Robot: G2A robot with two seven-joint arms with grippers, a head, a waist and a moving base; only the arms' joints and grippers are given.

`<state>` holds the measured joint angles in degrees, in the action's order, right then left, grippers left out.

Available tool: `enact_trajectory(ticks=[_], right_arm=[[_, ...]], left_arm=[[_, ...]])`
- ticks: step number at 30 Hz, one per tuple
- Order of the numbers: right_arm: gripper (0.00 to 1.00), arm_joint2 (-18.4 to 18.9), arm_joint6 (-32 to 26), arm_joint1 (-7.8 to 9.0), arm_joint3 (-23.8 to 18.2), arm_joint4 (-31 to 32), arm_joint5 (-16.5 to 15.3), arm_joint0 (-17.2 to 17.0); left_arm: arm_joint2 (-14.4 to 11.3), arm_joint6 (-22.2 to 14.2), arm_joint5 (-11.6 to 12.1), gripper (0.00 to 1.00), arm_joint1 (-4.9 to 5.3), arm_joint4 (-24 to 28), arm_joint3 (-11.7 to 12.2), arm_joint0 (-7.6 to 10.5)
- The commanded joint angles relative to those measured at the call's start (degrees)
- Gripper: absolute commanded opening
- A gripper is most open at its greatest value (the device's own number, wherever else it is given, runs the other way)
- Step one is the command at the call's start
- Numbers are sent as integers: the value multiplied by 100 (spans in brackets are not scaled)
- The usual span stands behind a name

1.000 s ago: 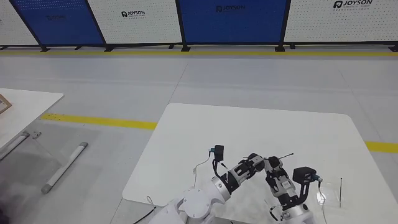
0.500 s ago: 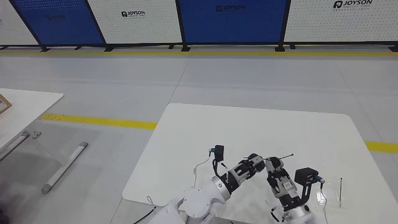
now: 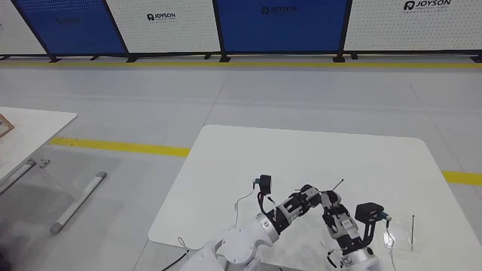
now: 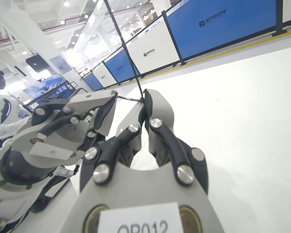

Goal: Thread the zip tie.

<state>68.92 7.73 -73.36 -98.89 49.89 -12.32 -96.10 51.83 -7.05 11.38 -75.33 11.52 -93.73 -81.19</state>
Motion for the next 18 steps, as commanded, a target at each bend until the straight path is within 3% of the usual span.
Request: enact_trajectory(ticks=[1,8,18], right_arm=[[0,-22,-14,-4,21,-3,-6,16],[0,-76,-64,-13,102,32,7,81],[0,-76,-98,-12,153,50,-18,90]], left_arm=[[2,-14,112,0,3,-24,-3,-19],[41,-109,317,0,9,126,-28,-58],[27,-174,361,0,29,59,-236,-180]])
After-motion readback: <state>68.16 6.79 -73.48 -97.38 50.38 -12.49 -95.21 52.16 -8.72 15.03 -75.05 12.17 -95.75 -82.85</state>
